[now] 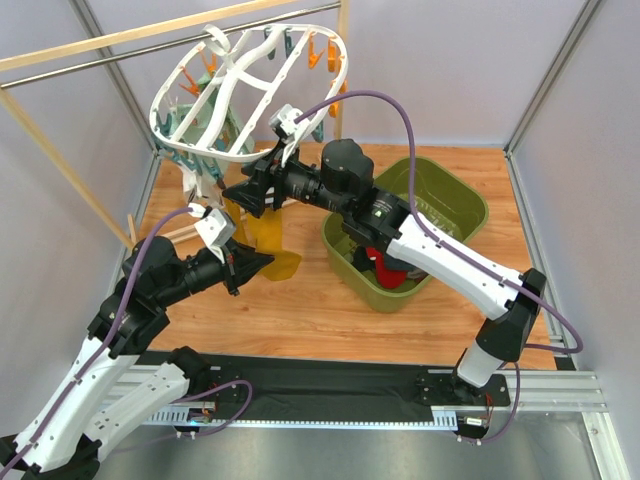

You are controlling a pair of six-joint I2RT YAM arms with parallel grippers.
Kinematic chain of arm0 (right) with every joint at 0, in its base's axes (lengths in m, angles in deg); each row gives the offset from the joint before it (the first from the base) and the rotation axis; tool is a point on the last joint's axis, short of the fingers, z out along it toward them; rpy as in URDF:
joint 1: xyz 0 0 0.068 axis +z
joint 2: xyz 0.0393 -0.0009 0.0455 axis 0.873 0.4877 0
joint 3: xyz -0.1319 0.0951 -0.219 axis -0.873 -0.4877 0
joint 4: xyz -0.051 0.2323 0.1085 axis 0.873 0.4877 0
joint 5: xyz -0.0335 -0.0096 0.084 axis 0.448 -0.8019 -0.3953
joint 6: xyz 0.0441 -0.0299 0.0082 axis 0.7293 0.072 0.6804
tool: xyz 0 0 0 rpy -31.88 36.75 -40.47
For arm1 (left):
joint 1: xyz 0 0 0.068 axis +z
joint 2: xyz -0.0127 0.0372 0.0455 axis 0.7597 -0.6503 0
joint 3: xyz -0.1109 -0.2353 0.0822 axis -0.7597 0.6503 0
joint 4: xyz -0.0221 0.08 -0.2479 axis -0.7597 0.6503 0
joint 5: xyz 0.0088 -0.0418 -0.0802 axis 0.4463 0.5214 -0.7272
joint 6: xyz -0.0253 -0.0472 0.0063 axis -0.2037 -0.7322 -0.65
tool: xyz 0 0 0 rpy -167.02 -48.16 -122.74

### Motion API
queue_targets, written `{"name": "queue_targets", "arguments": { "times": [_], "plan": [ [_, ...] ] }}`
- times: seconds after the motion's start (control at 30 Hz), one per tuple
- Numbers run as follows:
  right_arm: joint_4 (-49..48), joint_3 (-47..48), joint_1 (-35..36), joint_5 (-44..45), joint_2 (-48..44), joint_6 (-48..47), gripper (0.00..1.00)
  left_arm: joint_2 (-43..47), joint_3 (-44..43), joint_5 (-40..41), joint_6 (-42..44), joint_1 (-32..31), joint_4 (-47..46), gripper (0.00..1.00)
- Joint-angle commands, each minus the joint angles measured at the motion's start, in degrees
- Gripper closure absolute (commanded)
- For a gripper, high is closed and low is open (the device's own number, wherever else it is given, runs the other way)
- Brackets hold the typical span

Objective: Remove the socks clipped to the hanger

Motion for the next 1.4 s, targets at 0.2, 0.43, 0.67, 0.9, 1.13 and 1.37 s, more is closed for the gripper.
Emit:
{"name": "queue_targets", "arguments": {
  "times": [0.2,0.43,0.67,0.9,1.13,1.37],
  "plan": [
    [-0.4,0.4,-2.3,0.2,-2.0,1.1,0.29,1.0,-0.5,0.1,2.1,0.1,-1.6,1.0],
    [-2.6,-3.6,-4.4,-4.8,-6.6,2.3,0.32,0.9,-1.5,1.1,2.7,0.1,0.0,1.0],
    [-2.3,-4.9,-4.7,-7.6,-8.0,2.3,0.36,0.7,-1.6,1.2,2.8,0.1,0.0,1.0],
    [-3.3,-6.6,-5.8,-7.8,-7.7,3.5,0.36,0.7,-1.7,1.0,2.5,0.1,-0.3,1.0],
    [-5.9,-7.7,-6.6,-8.8,-7.1,4.9,0.34,0.7,-1.9,0.8,2.5,0.2,-0.4,1.0],
    [-8.1,-6.6,-7.1,-10.0,-4.7,6.9,0.27,0.7,-1.8,0.3,2.5,0.1,-1.0,1.0]
  ]
}}
